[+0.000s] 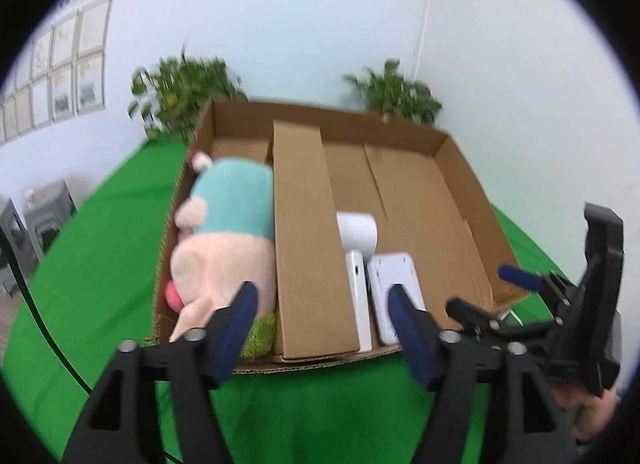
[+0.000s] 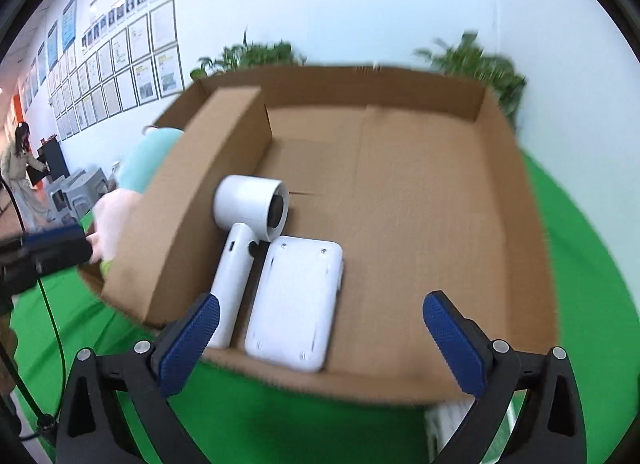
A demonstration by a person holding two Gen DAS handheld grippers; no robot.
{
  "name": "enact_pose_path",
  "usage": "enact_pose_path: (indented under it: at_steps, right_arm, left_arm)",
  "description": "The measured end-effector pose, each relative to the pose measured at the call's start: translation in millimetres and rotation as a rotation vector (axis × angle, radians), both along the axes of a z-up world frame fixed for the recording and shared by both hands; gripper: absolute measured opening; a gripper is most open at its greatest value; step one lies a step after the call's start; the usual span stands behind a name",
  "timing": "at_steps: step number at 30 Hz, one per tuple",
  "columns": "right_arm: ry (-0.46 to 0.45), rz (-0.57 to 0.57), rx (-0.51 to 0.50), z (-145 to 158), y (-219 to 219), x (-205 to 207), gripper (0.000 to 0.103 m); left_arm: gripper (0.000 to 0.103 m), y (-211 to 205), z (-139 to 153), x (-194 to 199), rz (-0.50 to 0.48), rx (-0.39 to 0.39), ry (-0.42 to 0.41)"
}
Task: Organize objects
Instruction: 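Lower the white device into the tray beside the hair dryer and release, then move the right gripper to the white medicine box and close on it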
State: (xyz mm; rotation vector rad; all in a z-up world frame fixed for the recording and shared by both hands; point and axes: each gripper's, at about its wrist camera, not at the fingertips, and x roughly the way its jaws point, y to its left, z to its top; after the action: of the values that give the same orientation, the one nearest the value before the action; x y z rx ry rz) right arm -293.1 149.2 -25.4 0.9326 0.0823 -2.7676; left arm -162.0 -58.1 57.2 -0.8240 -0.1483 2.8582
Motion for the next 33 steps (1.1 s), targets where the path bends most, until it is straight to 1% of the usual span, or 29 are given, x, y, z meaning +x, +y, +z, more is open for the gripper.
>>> enact_pose_path:
  at_steps: [1, 2, 5, 7, 9, 11, 15, 21, 24, 33]
  right_arm:
    - [0.018, -0.006, -0.001, 1.9, 0.4, 12.7, 0.103]
    - [0.026, -0.009, 0.0, 3.4, -0.1, 19.8, 0.103]
    - [0.044, -0.022, 0.005, 8.8, 12.4, 59.7, 0.102]
    - [0.05, -0.034, 0.015, 10.9, 19.3, 80.8, 0.102]
    - [0.049, -0.055, 0.018, 13.4, 30.9, 101.6, 0.102]
    - [0.041, -0.053, 0.019, 10.6, 32.7, 103.4, 0.102]
    - [0.046, -0.05, 0.044, 10.4, 41.6, 121.2, 0.102]
    - [0.033, -0.044, 0.015, 10.0, 52.8, 131.0, 0.102]
    - [0.024, -0.038, 0.008, 7.8, 54.7, 133.4, 0.102]
    - [0.016, -0.023, 0.017, 4.2, 57.5, 138.7, 0.102]
  left_arm:
    - [0.077, 4.3, 2.0, 6.7, 0.008, -0.01, 0.022]
    - [0.077, 10.6, 3.0, 15.4, 0.012, -0.027, 0.041]
    - [0.077, 27.4, 4.0, 33.5, 0.02, -0.069, 0.068]
    - [0.077, 35.7, 2.8, 40.9, 0.03, -0.076, 0.063]
    - [0.077, 44.0, -0.1, 44.9, 0.029, -0.065, 0.05]
    - [0.077, 50.9, -3.3, 48.0, 0.038, -0.067, 0.034]
    - [0.077, 63.2, -9.6, 50.0, 0.043, -0.089, 0.006]
    - [0.077, 73.6, -14.3, 58.1, 0.048, -0.111, -0.017]
    - [0.077, 77.6, -14.1, 62.2, 0.059, -0.133, -0.008]
    - [0.077, 81.2, -18.4, 62.9, 0.1, -0.144, -0.005]
